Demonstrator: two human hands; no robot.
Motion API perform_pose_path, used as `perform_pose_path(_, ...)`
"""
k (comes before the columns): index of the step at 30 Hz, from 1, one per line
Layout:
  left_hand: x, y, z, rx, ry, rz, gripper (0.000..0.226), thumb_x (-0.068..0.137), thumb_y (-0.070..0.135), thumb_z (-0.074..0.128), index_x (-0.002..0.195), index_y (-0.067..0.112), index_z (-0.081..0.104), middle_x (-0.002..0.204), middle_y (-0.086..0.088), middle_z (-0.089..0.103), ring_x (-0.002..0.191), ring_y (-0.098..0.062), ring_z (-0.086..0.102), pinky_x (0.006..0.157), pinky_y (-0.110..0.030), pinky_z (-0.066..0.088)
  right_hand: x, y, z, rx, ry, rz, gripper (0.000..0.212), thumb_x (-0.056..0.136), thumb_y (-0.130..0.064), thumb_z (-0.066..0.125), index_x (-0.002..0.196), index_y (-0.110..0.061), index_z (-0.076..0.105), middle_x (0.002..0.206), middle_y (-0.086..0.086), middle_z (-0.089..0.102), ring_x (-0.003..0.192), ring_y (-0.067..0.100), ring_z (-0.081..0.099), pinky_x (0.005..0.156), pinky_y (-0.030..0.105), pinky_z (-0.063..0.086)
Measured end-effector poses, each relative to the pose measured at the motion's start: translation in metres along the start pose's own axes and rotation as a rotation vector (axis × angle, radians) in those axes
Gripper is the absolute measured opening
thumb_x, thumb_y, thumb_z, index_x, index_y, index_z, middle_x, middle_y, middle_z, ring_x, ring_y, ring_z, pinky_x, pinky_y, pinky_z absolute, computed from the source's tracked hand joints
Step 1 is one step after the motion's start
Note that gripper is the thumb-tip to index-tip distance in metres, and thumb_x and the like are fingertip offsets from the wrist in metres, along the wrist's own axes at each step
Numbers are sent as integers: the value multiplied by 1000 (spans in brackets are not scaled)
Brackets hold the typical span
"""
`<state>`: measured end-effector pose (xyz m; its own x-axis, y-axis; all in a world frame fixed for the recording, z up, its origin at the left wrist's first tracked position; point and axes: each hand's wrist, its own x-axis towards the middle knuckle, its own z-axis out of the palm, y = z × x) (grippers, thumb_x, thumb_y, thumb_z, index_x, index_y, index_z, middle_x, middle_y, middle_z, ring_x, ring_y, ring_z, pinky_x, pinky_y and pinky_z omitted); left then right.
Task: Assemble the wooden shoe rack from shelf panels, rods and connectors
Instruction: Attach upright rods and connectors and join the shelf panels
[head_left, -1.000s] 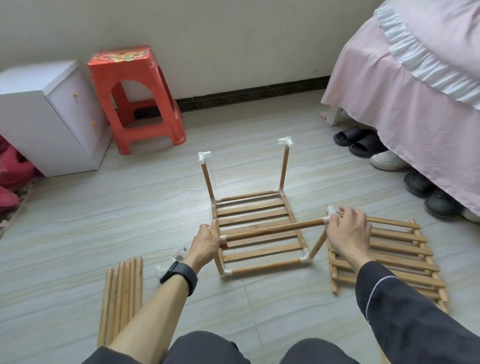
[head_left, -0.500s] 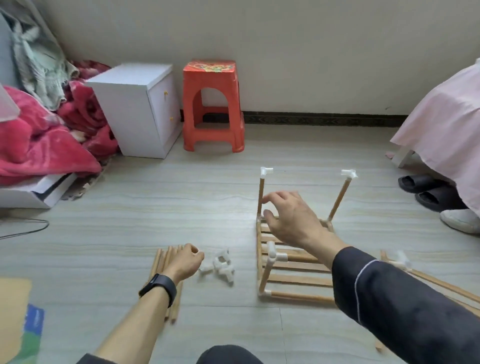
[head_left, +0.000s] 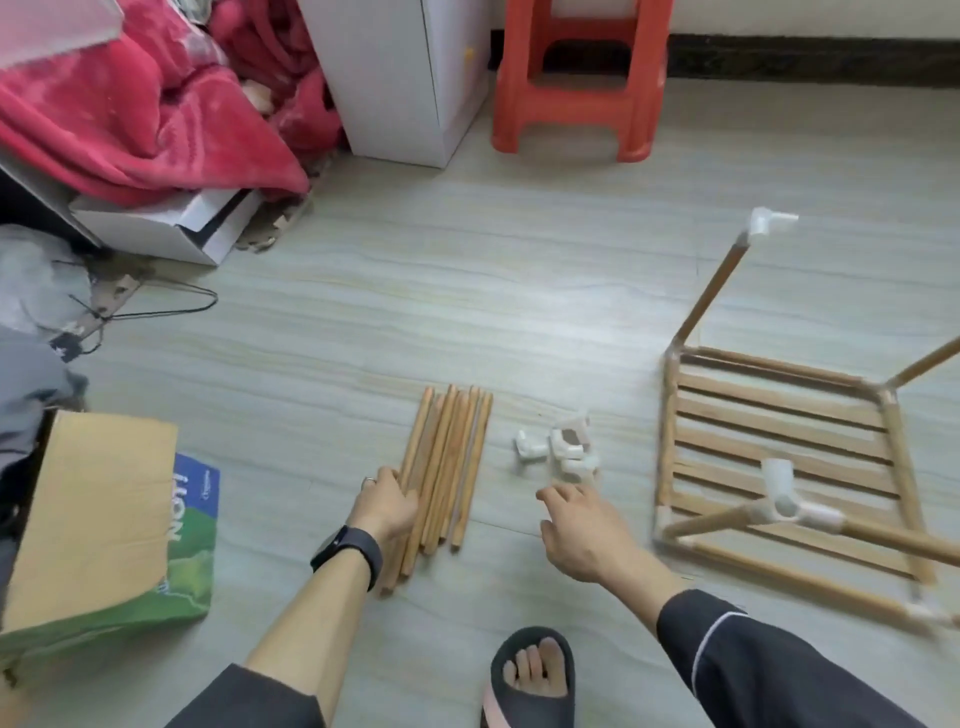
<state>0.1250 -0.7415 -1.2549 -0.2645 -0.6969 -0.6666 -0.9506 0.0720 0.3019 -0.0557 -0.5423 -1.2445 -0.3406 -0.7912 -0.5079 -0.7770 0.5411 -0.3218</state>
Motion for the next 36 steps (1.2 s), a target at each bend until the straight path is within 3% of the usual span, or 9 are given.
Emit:
perform_pose_path(2, 9, -1, 4, 44, 20, -17, 51, 102, 28, 43, 149, 10, 32, 147, -20, 40, 127, -37, 51, 107, -45, 44, 7, 6, 21, -62, -21, -65, 48, 103, -26, 37, 150, -18, 37, 158, 6, 36, 145, 30, 31, 113, 42, 35)
perform_pose_path(5, 26, -4, 13, 147, 50, -36, 42, 102, 19, 38, 143, 8, 37, 144, -20, 46, 127, -38, 52, 105, -45, 45, 12, 18, 55, -190, -149, -119, 61, 104, -25, 36, 161, -23, 14, 171, 6, 0, 157, 25, 3, 123, 47, 15)
perform_pose_path(10, 42, -10, 18, 314, 74, -1, 23, 100, 13, 41, 122, 6, 45, 129, -20, 54, 112, -40, 58, 93, -45, 50, 12, 35, 76, -325, -230, -142, 80, 103, -20, 36, 159, -31, -20, 159, -6, -37, 154, 19, -23, 122, 56, 2)
perform_pose_path(14, 41, -4, 14, 295, 70, -43, 33, 99, 13, 47, 130, 0, 45, 135, -23, 50, 120, -42, 54, 97, -44, 46, 18, 28, 56, -286, -278, -130, 78, 101, -19, 41, 162, -28, -8, 169, -2, -20, 157, 20, -12, 123, 53, 10)
perform_pose_path(18, 28, 20, -4, 218, 103, 18, 36, 100, 12, 47, 133, -1, 42, 134, -23, 52, 120, -41, 55, 93, -43, 46, 25, 0, -2, -66, -190, -98, 57, 104, -32, 39, 156, -16, 24, 166, 9, 23, 148, 32, 29, 115, 49, 35)
perform_pose_path(24, -27, 125, -45, 117, 341, 558, 18, 100, 16, 47, 118, 21, 46, 106, -4, 63, 100, -29, 59, 78, -48, 53, 15, -32, -155, 377, 280, -52, 67, 99, -50, 49, 155, -18, 32, 153, 5, 45, 136, 25, 47, 109, 44, 42)
perform_pose_path(27, -66, 198, -64, 66, 478, 820, 17, 101, 18, 49, 118, 23, 47, 103, -2, 62, 100, -26, 53, 77, -47, 50, -11, -15, -240, 575, 528, 101, 63, 92, -60, 52, 135, -15, 55, 127, -1, 65, 116, 22, 60, 89, 36, 46)
perform_pose_path(31, -120, 293, -76, 134, 617, 1114, 22, 102, 18, 50, 122, 24, 52, 97, -2, 64, 95, -27, 55, 67, -38, 40, -60, 39, -309, 890, 668, 120, 42, 93, -57, 54, 96, -18, 71, 94, -3, 75, 90, 19, 72, 86, 43, 57)
perform_pose_path(36, -167, 394, -64, 267, 657, 1347, 23, 100, 25, 57, 123, 25, 55, 102, 1, 67, 94, -24, 54, 68, -42, 48, -95, 115, -336, 1077, 859, 107, 38, 99, -52, 56, 95, -18, 71, 89, -2, 76, 71, 11, 74, 65, 30, 56)
